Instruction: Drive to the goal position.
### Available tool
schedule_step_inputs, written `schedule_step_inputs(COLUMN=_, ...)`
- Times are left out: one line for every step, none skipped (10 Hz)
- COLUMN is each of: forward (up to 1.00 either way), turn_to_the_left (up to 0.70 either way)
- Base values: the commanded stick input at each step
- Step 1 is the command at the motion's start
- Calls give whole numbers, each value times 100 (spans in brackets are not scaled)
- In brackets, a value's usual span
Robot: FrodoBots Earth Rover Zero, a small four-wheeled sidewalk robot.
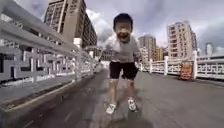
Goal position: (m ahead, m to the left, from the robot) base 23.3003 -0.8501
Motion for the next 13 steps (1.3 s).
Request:
schedule_step_inputs(forward=70, turn_to_the_left=0)
schedule_step_inputs(forward=70, turn_to_the_left=0)
schedule_step_inputs(forward=70, turn_to_the_left=0)
schedule_step_inputs(forward=70, turn_to_the_left=0)
schedule_step_inputs(forward=70, turn_to_the_left=0)
schedule_step_inputs(forward=70, turn_to_the_left=0)
schedule_step_inputs(forward=70, turn_to_the_left=0)
schedule_step_inputs(forward=70, turn_to_the_left=0)
schedule_step_inputs(forward=70, turn_to_the_left=0)
schedule_step_inputs(forward=70, turn_to_the_left=0)
schedule_step_inputs(forward=70, turn_to_the_left=0)
schedule_step_inputs(forward=70, turn_to_the_left=0)
schedule_step_inputs(forward=70, turn_to_the_left=0)
